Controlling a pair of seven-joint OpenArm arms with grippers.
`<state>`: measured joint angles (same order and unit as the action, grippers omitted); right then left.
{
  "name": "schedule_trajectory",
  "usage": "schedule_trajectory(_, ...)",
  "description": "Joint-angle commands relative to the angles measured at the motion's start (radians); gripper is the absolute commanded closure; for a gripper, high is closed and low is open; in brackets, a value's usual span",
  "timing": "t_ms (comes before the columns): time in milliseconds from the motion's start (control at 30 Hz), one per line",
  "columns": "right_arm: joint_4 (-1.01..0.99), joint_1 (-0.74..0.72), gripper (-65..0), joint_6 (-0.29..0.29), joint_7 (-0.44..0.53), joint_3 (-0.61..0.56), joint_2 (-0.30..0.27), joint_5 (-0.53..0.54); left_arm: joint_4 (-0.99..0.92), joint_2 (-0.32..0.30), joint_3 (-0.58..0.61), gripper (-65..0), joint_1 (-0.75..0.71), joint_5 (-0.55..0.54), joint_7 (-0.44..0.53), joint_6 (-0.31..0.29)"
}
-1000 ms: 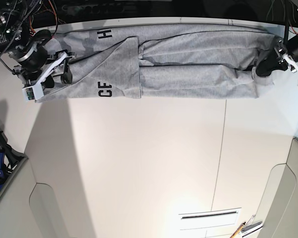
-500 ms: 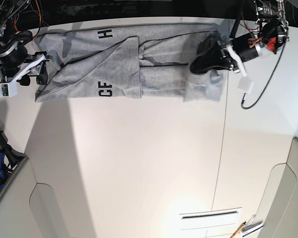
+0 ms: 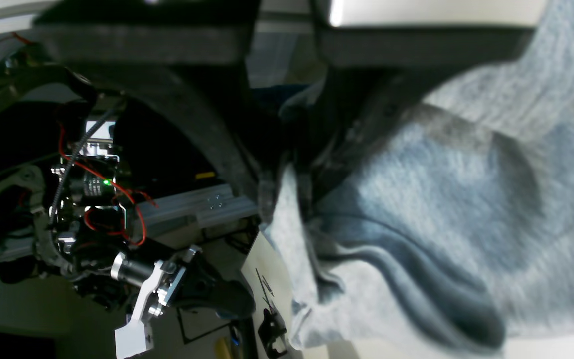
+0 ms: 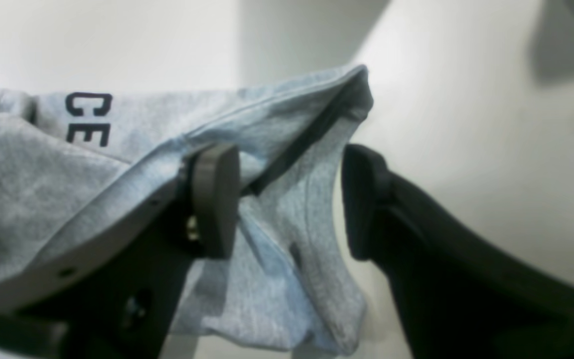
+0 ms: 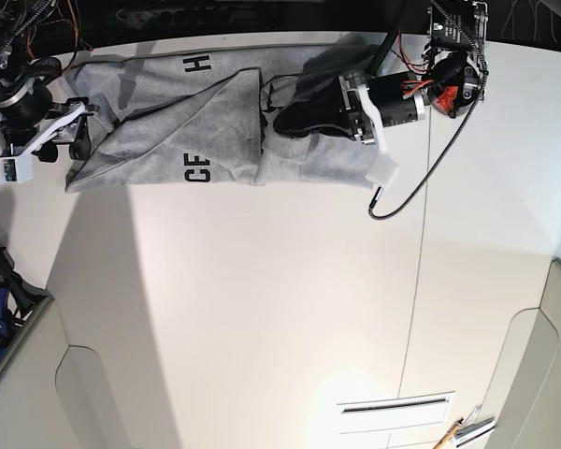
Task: Fold the T-shirt properly
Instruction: 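Grasp the hem end with the left gripper and fold it toward the collar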
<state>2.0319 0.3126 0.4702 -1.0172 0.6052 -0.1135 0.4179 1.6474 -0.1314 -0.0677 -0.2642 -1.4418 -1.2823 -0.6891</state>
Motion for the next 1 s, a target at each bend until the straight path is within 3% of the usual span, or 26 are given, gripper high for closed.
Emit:
schedule_trajectory(0, 0.020, -0.004, -32.5, -0.003, 0.022, 0.005, -0.008, 0.014, 0.016, 0.002, 0.003, 0.0, 0.021, -0.019, 0.023, -0.009)
schedule_trajectory(67, 0.020, -0.004, -32.5, -0.003, 0.022, 0.005, -0.008, 0.020, 0.016, 0.001, 0.005, 0.0, 0.032, -0.008, 0.022, -0.009)
schedule_trajectory(100, 0.020, -0.004, -32.5, -0.003, 0.022, 0.005, -0.008, 0.020, 0.016, 0.001, 0.005, -3.5, 0.034, -0.009, 0.023, -0.009)
schedule_trajectory(167, 0.020, -0.004, -32.5, -0.003, 0.022, 0.005, -0.008, 0.020, 0.016, 0.001, 0.005, -23.1, 0.034, -0.014, 0.026, -0.009)
schedule_trajectory(200, 0.020, -0.004, -32.5, -0.003, 0.023, 0.005, -0.008, 0.020, 0.016, 0.001, 0.005, -30.1, 0.034, -0.019, 0.026, -0.009)
schedule_trajectory(233, 0.020, -0.004, -32.5, -0.003, 0.023, 0.005, -0.008, 0.020, 0.018, 0.001, 0.005, -32.9, 0.034, -0.028, 0.026, -0.009)
schedule_trajectory(400, 0.020, -0.004, -32.5, -0.002, 0.023, 0.005, -0.008, 0.020, 0.092, -0.012, -0.049, -33.1, 0.028, -0.042, -0.014, -0.009)
schedule_trajectory(733, 0.020, -0.005, -32.5, -0.003, 0.027, 0.005, -0.008, 0.020, 0.261, -0.102, -0.330, -33.0, -0.059, -0.040, 0.008, -0.009)
schedule_trajectory(967, 0.020, -0.005, -32.5, -0.003, 0.031, 0.005, -0.008, 0.020, 0.261, -0.078, -0.244, -33.0, -0.071, -0.038, 0.030, -0.009)
